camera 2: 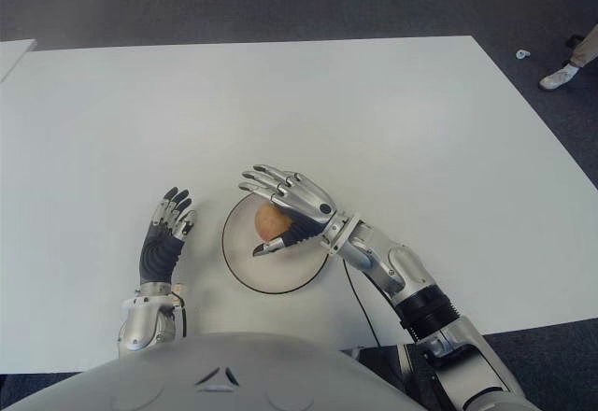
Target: Put the apples into the plate.
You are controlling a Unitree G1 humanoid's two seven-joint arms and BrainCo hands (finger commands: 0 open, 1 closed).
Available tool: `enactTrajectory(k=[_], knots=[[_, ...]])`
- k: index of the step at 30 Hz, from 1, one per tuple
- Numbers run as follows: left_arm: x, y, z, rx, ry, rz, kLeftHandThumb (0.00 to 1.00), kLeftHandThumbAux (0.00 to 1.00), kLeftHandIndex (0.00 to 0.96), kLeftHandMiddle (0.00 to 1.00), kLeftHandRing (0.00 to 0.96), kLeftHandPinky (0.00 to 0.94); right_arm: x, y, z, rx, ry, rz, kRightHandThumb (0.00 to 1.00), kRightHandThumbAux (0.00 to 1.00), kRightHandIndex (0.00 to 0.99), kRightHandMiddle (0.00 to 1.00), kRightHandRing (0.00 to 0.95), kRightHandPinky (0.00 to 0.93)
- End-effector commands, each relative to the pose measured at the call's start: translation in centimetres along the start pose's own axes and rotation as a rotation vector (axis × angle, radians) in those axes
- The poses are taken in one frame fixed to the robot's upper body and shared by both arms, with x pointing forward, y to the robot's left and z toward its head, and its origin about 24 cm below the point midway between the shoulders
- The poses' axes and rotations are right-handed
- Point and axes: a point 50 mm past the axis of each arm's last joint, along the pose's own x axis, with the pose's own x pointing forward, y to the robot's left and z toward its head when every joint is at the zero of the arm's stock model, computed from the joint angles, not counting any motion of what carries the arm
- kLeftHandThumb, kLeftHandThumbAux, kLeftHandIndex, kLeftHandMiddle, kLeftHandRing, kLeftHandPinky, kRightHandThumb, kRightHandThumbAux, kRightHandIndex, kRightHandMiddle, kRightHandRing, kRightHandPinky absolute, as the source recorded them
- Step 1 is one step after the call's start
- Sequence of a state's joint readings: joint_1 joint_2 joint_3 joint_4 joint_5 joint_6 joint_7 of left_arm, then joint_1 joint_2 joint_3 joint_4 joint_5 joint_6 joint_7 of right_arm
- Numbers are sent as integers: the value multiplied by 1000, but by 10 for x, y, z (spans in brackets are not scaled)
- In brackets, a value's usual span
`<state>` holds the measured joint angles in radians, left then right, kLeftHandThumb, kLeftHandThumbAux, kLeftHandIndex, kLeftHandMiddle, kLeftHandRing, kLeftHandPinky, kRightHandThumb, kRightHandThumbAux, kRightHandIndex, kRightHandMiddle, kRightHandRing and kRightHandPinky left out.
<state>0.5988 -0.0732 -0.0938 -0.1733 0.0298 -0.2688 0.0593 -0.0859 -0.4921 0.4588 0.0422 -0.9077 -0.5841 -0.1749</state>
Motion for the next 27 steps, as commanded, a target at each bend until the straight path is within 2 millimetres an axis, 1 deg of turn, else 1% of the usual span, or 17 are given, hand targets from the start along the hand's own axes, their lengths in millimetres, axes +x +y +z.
enactTrajectory(k=[1,10,15,17,20,27], knots=[[0,1,-4,3,15,-7,217,572,61,123,121,124,-1,1,-1,-4,-16,3,163,231,0,0,0,0],[2,1,-6,6,8,-6,225,558,67,126,122,126,-1,-2,-1,4,-20,-32,154,236,0,0,0,0],[3,1,-5,0,10,-9,233,562,69,126,121,126,-3,-12,1,22,-17,-58,153,239,0,0,0,0],[4,1,-5,-2,12,-9,236,564,69,126,121,128,-4,-17,-2,35,-7,-64,152,240,0,0,0,0],[4,1,-5,-4,14,-7,241,568,67,128,124,132,-4,-28,-14,107,43,-79,146,240,0,0,0,0],[4,1,-6,-1,20,-8,238,579,61,125,121,126,-6,-40,-30,227,110,-116,132,247,0,0,0,0]])
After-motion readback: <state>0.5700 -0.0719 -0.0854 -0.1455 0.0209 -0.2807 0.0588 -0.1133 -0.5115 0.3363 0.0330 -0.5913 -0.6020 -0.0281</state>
